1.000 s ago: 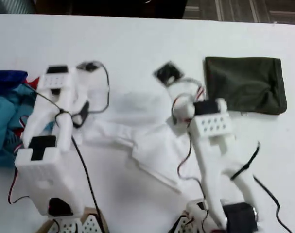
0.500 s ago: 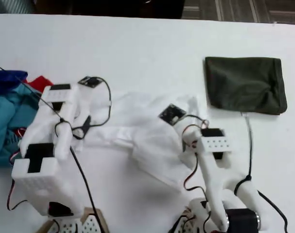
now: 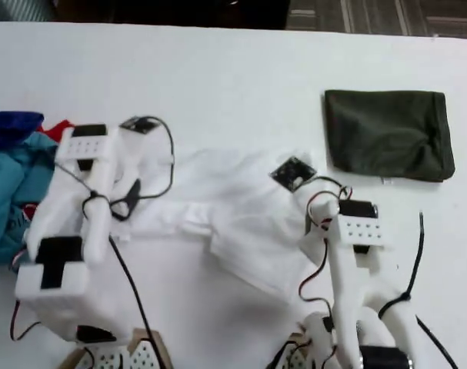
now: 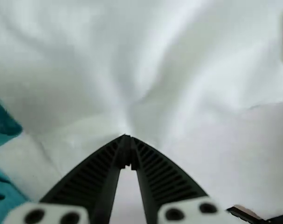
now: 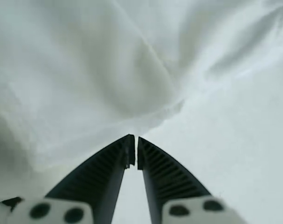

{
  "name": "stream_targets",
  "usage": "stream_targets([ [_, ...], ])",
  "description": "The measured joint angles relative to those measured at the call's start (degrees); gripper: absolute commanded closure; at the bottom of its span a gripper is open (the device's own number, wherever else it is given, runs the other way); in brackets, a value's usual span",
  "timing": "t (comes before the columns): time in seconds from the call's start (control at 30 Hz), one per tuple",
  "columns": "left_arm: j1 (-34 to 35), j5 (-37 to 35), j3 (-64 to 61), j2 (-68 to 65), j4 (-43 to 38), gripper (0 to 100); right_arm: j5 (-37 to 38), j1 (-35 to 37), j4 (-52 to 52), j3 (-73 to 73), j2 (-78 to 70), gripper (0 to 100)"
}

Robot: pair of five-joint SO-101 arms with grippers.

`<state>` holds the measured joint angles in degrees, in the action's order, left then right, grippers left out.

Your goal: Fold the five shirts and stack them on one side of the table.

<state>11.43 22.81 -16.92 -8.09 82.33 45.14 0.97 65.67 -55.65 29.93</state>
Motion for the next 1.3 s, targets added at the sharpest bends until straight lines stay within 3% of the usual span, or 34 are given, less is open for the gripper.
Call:
stream_targets([
  [0.13, 0.0, -0.1, -2.2, 3.3, -1.3, 97, -2.0, 5.2, 6.4, 0.2, 4.9, 77.4],
  [0.5, 2.9, 0.1, -17.0, 3.9, -21.7, 97, -2.2, 21.9, 7.7, -6.9, 7.7, 80.3],
  [0.87, 3.4, 0.0, -20.0, 5.4, -26.7, 97, -1.5, 23.1, 1.3, -13.7, 7.7, 80.7],
  [1.07, 3.4, 0.0, -20.0, 5.4, -26.7, 97, 0.4, 23.1, 0.6, -14.2, 7.7, 98.8],
  [1.3, 3.4, 0.0, -20.1, 5.4, -26.8, 97, 0.4, 23.1, -0.5, -14.2, 7.7, 98.0],
])
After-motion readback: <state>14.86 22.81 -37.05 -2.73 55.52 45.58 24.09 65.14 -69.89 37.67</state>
